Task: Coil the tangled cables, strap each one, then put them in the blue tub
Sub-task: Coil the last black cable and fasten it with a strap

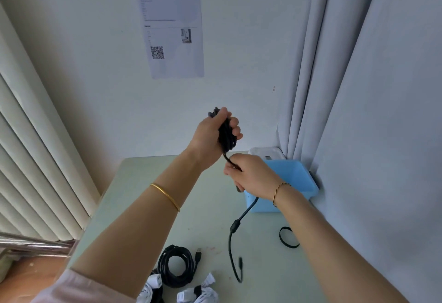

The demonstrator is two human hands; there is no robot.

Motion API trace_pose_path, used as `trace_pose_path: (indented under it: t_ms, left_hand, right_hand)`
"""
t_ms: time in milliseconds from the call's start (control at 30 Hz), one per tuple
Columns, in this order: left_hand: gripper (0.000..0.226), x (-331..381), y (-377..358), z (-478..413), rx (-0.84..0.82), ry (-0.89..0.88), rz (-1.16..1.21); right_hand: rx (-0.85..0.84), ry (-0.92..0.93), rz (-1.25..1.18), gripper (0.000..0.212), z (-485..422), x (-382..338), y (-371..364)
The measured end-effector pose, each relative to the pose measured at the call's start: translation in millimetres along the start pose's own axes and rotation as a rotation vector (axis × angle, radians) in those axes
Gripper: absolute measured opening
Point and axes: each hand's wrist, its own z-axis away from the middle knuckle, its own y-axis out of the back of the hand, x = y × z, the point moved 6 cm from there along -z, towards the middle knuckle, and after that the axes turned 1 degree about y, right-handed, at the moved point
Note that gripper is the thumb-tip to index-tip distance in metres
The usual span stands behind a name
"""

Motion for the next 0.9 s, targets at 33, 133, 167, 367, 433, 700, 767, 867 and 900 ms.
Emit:
trace_pose_path:
  t_ms: [33,133,167,367,433,700,767,867,900]
  left_hand:
    - [0.022,1,1,-1,0.018,-0.021,-0.122]
    - [0.026,5,-2,0,0.027,-0.112,-0.585]
    - [0.023,5,-1,0,0.025,-0.138,-0.702]
    - [0.018,-4,11,-1,0.064,-0.06,-1.073]
    - [0.017,-16,4,3,-0.076,0.053,-1.081]
    - [0.041,-20,-8,30,-0.305,0.362,-0.777]
    - [0.028,-20,-8,33,-0.325,0.403,-0.731]
    - [0.023,-19,-9,35,-0.366,0.432,-0.529]
    - [0.023,-18,-11,35,-0.376,0.439,-0.42]
  right_hand:
    - [0.023,0.017,0.042,0.025,-1,-3,3]
    - [0.118,0.006,0.196,0.019,1,-10,17]
    - [0.151,-0.016,0.223,0.016,3,-12,24]
    - [0.334,-0.027,0.227,0.015,13,-19,63]
    - [0.354,0.003,0.204,0.016,9,-17,69]
    - [0.335,0.082,-0.21,0.025,-12,11,69]
    - [0.33,0.088,-0.304,0.029,-16,16,68]
    - [0.26,0.08,-0.485,0.013,-20,27,55]
    - [0.256,0.057,-0.524,0.008,-20,31,47]
